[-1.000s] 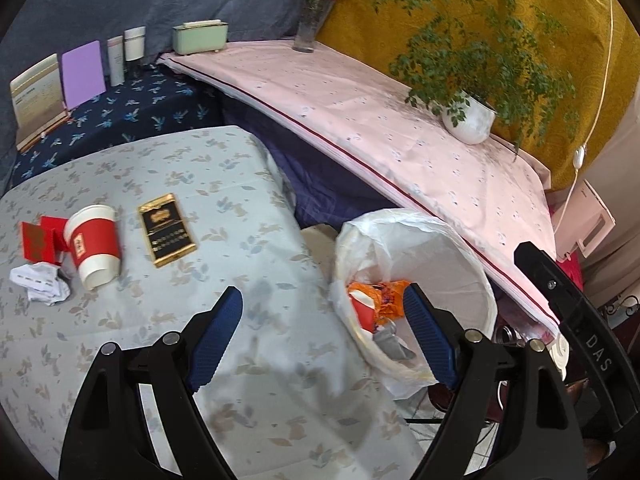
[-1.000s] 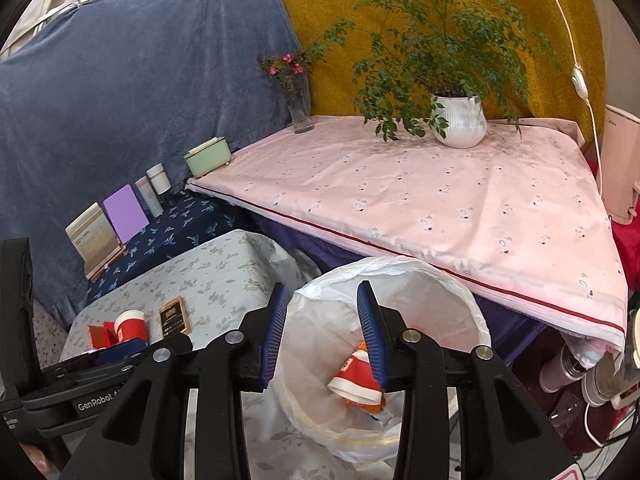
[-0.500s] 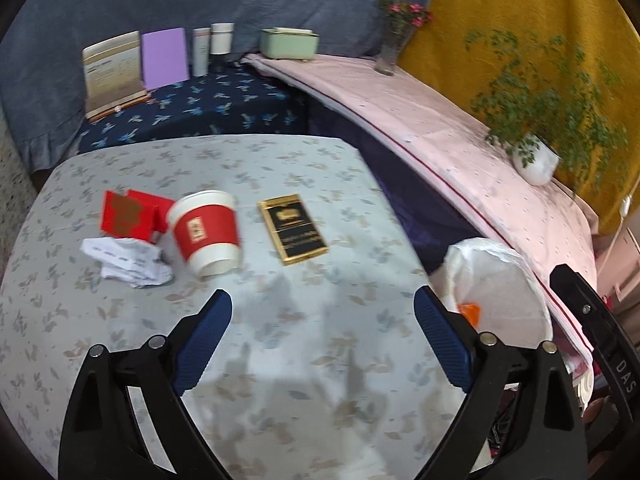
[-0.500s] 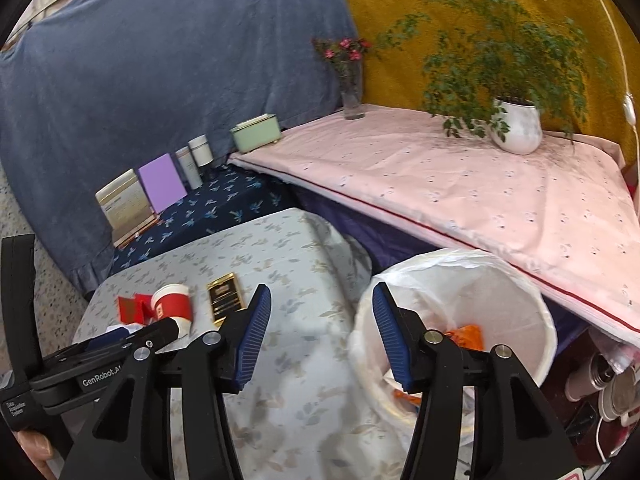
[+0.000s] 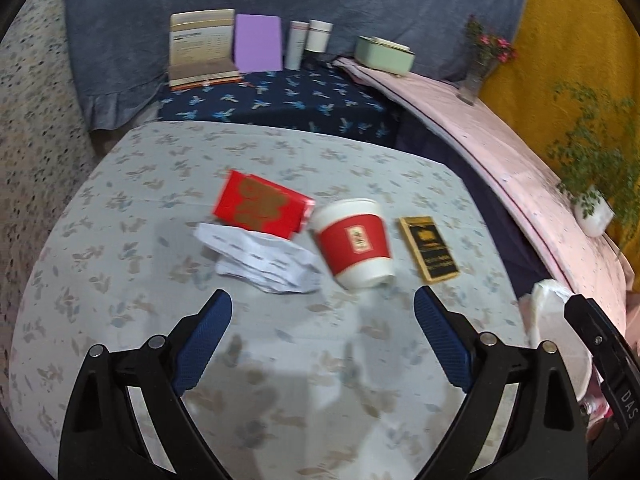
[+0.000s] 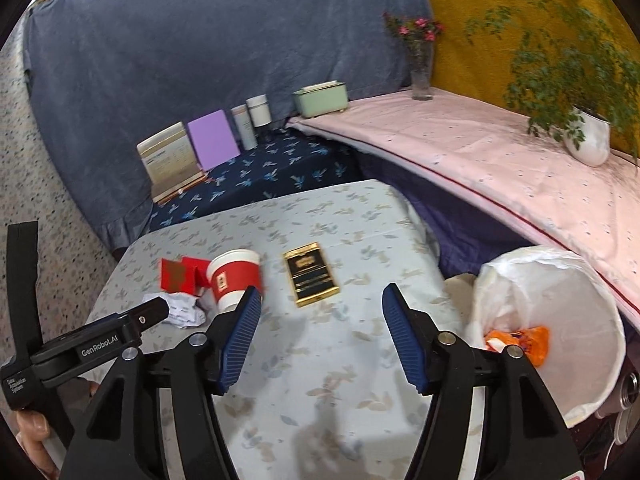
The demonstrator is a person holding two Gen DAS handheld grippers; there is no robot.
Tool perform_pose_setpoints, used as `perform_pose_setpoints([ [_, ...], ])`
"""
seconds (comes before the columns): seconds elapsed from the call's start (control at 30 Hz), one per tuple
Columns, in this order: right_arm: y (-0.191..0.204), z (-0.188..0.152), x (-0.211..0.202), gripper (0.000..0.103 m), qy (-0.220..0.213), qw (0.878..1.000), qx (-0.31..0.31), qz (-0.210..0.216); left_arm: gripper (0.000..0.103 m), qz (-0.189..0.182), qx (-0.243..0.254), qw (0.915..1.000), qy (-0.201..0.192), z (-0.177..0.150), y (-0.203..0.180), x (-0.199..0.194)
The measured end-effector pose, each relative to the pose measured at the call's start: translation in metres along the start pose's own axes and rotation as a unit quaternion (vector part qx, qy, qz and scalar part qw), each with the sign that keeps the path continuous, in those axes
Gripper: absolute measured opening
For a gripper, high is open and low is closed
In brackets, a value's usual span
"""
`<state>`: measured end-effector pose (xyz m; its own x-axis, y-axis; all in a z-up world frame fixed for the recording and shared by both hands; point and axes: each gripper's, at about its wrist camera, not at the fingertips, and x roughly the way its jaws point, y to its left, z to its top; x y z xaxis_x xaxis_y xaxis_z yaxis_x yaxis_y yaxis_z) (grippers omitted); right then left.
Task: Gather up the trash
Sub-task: 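Grasp the red paper cup with the right gripper while the left gripper grasps the white paper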
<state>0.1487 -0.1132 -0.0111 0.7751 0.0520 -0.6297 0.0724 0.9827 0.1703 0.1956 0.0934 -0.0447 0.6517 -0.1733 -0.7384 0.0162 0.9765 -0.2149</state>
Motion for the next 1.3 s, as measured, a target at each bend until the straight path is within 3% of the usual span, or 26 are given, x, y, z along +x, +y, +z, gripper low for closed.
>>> perform_pose_setpoints([
  [0.2,0.037,-0.003,0.034,0.061,0.025,0.999,-0.030,0.020,0.088,0.030,-0.035,0.9989,0.008,0.003,0.040,0.018],
  [0.5,0.068,-0.005,0.092,0.062,0.070,0.996,-0.049,0.038,0.088,0.041,-0.070,0.9961,0.034,0.015,0.074,0.046],
  [0.77,0.079,-0.006,0.136,0.062,0.098,0.993,-0.047,0.043,0.088,0.034,-0.107,0.9917,0.062,0.023,0.081,0.071],
  [1.3,0.091,-0.009,0.187,0.063,0.125,0.990,-0.042,0.051,0.090,0.025,-0.132,0.9856,0.102,0.034,0.073,0.118],
])
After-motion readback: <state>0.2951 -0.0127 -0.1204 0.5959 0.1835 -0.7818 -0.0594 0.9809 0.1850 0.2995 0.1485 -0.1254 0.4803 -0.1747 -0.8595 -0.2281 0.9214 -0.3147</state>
